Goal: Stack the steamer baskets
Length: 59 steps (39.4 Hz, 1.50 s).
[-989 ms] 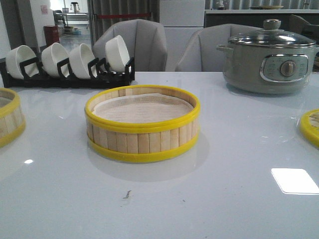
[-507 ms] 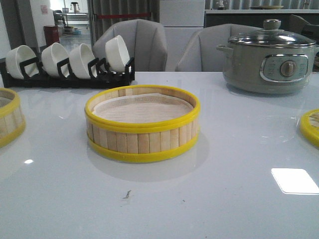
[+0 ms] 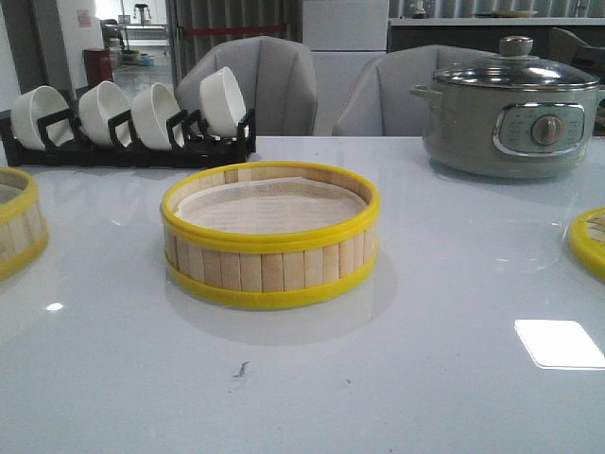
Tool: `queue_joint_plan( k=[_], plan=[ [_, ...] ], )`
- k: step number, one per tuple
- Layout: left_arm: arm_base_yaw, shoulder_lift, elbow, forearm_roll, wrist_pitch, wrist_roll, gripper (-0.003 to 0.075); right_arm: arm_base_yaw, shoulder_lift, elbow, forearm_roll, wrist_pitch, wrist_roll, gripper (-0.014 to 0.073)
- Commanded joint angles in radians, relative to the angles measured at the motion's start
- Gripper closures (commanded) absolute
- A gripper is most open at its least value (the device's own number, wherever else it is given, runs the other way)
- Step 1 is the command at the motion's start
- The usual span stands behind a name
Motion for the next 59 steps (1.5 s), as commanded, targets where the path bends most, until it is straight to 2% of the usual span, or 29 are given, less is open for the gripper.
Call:
queue_joint_plan(
  k=[1, 10, 13, 16, 18, 22, 30, 36, 41, 59],
  plan=[
    [-0.007, -0.003, -0.039, 0.003, -0.076, -0.002, 0.0627, -0.007, -0.021, -0.015, -0.020, -0.095, -0.024, 0.0573],
    [-0.007, 0.017, -0.039, 0.004, -0.076, -0.002, 0.0627, -0.006, -0.021, -0.026, -0.021, -0.335, -0.013, 0.0573],
    [-0.007, 0.028, -0.039, 0.004, -0.076, -0.002, 0.0627, -0.006, -0.021, -0.093, -0.023, -0.238, -0.013, 0.0573],
    [-0.007, 0.037, -0.039, 0.007, -0.072, -0.002, 0.0627, -0.005, -0.006, -0.228, -0.022, -0.002, -0.012, 0.0573],
    [-0.007, 0.041, -0.039, 0.007, -0.072, -0.002, 0.0627, -0.003, 0.027, -0.300, -0.020, 0.100, -0.001, 0.0573],
    [-0.007, 0.046, -0.039, 0.007, -0.072, -0.002, 0.0627, -0.003, 0.166, -0.420, 0.010, 0.204, 0.076, 0.0573],
    [-0.007, 0.046, -0.039, 0.007, -0.072, -0.002, 0.0627, -0.003, 0.593, -0.592, 0.063, 0.221, 0.104, 0.0573],
    [-0.007, 0.046, -0.039, 0.009, -0.064, -0.002, 0.0627, -0.003, 0.798, -0.717, 0.135, 0.252, 0.104, 0.0573],
    [-0.007, 0.046, -0.039, 0.009, -0.064, -0.002, 0.0627, -0.003, 0.869, -0.769, 0.169, 0.285, 0.104, 0.0573],
    [-0.007, 0.046, -0.039, 0.009, -0.064, -0.002, 0.0627, -0.003, 0.885, -0.772, 0.186, 0.195, 0.104, 0.0573]
  ],
)
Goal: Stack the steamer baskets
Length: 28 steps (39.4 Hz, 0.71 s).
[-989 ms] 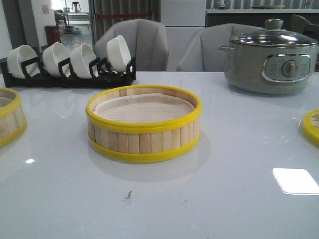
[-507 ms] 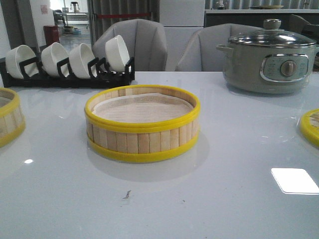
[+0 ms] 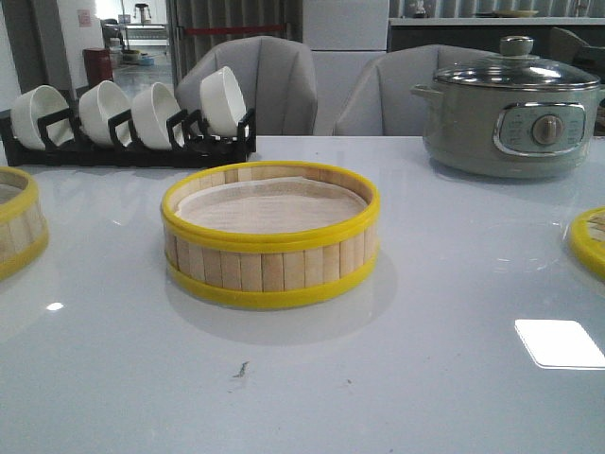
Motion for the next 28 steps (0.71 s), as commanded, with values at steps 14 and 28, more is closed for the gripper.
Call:
queue_joint_plan(
  k=[14, 28],
  plan=[
    [-0.007, -0.006, -0.039, 0.000, -0.073, 0.006, 0.0627, -0.003, -0.010, -0.038, -0.006, -0.060, -0.005, 0.0526],
    [-0.007, 0.007, -0.039, -0.018, -0.096, 0.006, 0.0615, -0.003, -0.010, -0.038, -0.007, -0.074, -0.005, 0.0217]
  ],
)
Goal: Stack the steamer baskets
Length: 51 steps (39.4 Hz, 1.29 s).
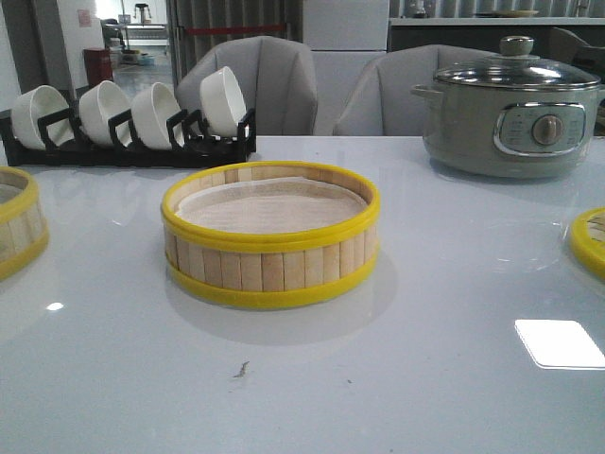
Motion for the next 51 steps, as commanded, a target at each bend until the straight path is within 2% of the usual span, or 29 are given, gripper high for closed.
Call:
queue_joint_plan(
  k=[1, 5, 11, 15, 26, 42, 51],
  plan=[
    [-0.007, -0.001, -0.039, -0.001, -0.082, -0.002, 0.0607, -0.003, -0.010, -0.038, -0.008, -0.082, -0.005, 0.0217],
    [-0.007, 0.006, -0.039, -0.001, -0.106, -0.002, 0.0519, -0.003, -0.010, -0.038, -0.008, -0.082, -0.005, 0.0217],
    [-0.007, 0.036, -0.039, -0.005, -0.127, -0.001, 0.0283, -0.003, -0.010, -0.038, -0.008, -0.082, -0.005, 0.0217],
    [-0.007, 0.086, -0.039, -0.007, -0.128, -0.001, 0.0200, -0.003, -0.010, -0.038, -0.008, -0.082, -0.005, 0.0217],
    [-0.007, 0.300, -0.043, -0.011, -0.189, -0.016, 0.0202, -0.003, -0.010, -0.038, -0.007, -0.073, -0.005, 0.0217],
    [-0.007, 0.604, -0.052, -0.025, -0.373, -0.016, 0.0202, -0.003, -0.010, -0.038, -0.007, -0.073, -0.005, 0.0217],
    [-0.004, 0.728, -0.054, -0.027, -0.412, -0.016, 0.0202, -0.003, -0.010, -0.038, -0.007, -0.073, -0.005, 0.0217]
  ],
)
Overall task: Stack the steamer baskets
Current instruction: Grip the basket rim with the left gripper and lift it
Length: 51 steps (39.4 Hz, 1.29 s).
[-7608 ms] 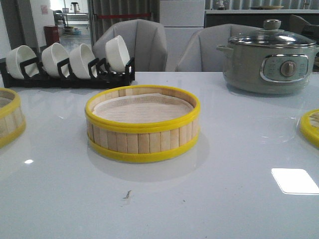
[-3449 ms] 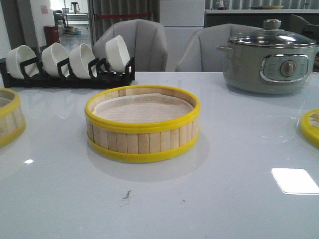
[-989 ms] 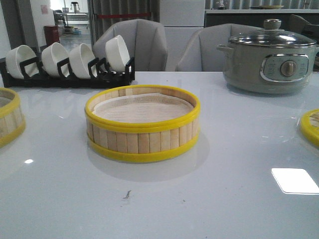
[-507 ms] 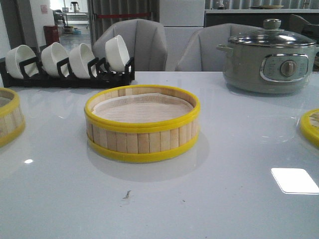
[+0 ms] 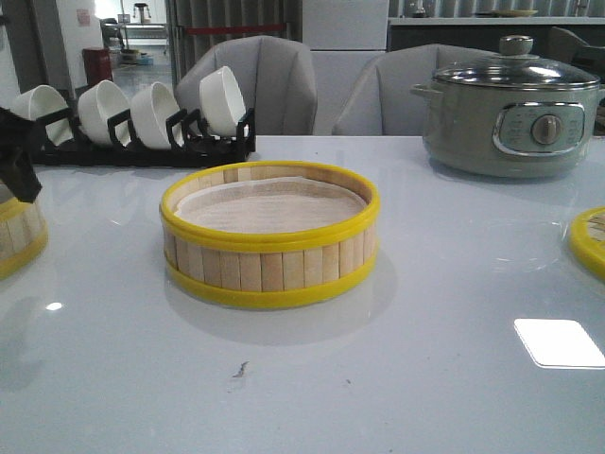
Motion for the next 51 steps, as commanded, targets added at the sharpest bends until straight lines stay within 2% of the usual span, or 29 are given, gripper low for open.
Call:
queue_joint_plan(
  k=[1, 8, 12, 14, 18, 21, 24, 35, 42, 51],
  plan=[
    [-0.004, 0.003, -0.034, -0.009, -0.065, -0.010, 0.0202, -0.003, -0.010, -0.038, -0.006, -0.073, -0.005, 0.0217],
    [-0.004, 0.046, -0.042, -0.009, -0.063, -0.010, 0.0206, -0.003, -0.010, -0.038, -0.006, -0.074, -0.005, 0.0217],
    [-0.004, 0.049, -0.044, -0.009, -0.065, -0.010, 0.0267, -0.003, -0.010, -0.038, -0.006, -0.075, -0.005, 0.0217],
    [-0.004, 0.047, -0.044, -0.009, -0.065, -0.010, 0.0349, -0.003, -0.010, -0.038, -0.006, -0.075, -0.005, 0.0217],
    [-0.004, 0.034, -0.044, -0.009, -0.075, -0.010, 0.0640, -0.003, -0.010, -0.038, -0.006, -0.075, -0.005, 0.0217],
    [-0.004, 0.025, -0.046, -0.009, -0.096, -0.019, 0.0607, -0.003, -0.010, -0.038, -0.006, -0.075, -0.005, 0.0217],
    [-0.004, 0.016, -0.066, -0.011, -0.086, -0.040, 0.0635, -0.003, -0.010, -0.038, -0.006, -0.075, -0.005, 0.0219],
    [-0.055, 0.003, -0.227, -0.053, 0.039, -0.040, 0.0634, -0.003, -0.010, -0.038, -0.006, -0.075, -0.005, 0.0219],
    [-0.173, 0.003, -0.345, -0.061, 0.078, -0.040, 0.0634, -0.003, -0.010, -0.038, -0.006, -0.075, -0.005, 0.0219],
    [-0.355, 0.003, -0.414, -0.112, 0.040, -0.040, 0.0634, -0.003, -0.010, -0.038, -0.006, -0.075, -0.005, 0.0219]
  ],
)
